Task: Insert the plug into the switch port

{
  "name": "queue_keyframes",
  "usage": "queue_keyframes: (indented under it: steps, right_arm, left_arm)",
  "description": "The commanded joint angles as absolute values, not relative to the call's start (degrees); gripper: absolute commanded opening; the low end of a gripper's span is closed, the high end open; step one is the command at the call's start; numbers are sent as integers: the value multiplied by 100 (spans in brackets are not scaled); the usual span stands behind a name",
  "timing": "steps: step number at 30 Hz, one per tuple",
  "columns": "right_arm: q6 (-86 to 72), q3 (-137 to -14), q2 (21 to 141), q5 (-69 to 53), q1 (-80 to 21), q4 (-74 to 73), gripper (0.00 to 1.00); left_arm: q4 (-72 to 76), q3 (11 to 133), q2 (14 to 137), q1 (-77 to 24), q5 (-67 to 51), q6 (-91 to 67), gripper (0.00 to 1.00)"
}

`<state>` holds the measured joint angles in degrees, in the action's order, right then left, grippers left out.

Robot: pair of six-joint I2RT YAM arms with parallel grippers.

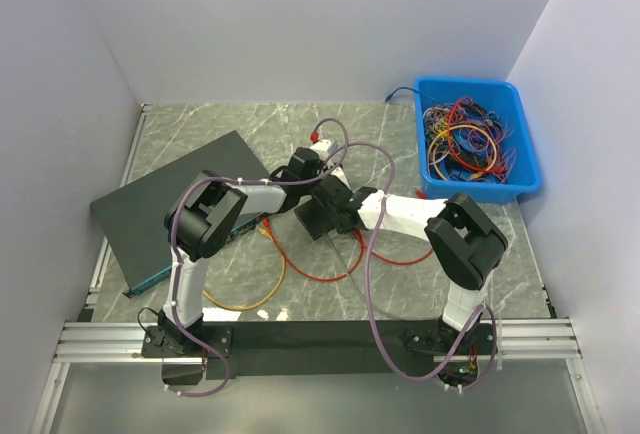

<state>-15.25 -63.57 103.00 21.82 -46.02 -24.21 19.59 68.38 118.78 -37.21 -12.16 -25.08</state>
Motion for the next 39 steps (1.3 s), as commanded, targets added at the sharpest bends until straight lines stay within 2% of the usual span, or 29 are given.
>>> queue_keyframes:
  steps: [1, 6, 10, 14, 27, 39]
  right_arm:
    - [-1960, -6619, 9915, 2470, -4702, -1239, 18]
    - [-2083, -6337, 9309, 2496, -4764, -1485, 27]
    - [-2144, -6214, 8781, 2610, -4781, -1836, 40]
    - [-2197, -6012, 8254, 2663, -4781, -1986, 47]
    - [-2417, -5160, 7418, 2294, -4781, -1934, 53]
    - [-2487, -4887, 8402, 1521, -4773, -1486, 50]
  left_arm:
    - [379, 6864, 12103, -4061, -2241, -2663, 65]
    - [18, 7337, 12076, -3736, -2118, -2479, 65]
    - [-325, 7725, 12076, -3586, -2039, -2391, 65]
    - [-553, 8068, 12006, -3498, -1934, -2364, 66]
    - [-765, 7806, 10600, -3410, -958, -2461, 68]
    - [-264, 7242, 10784, -3366, -1362, -2549, 66]
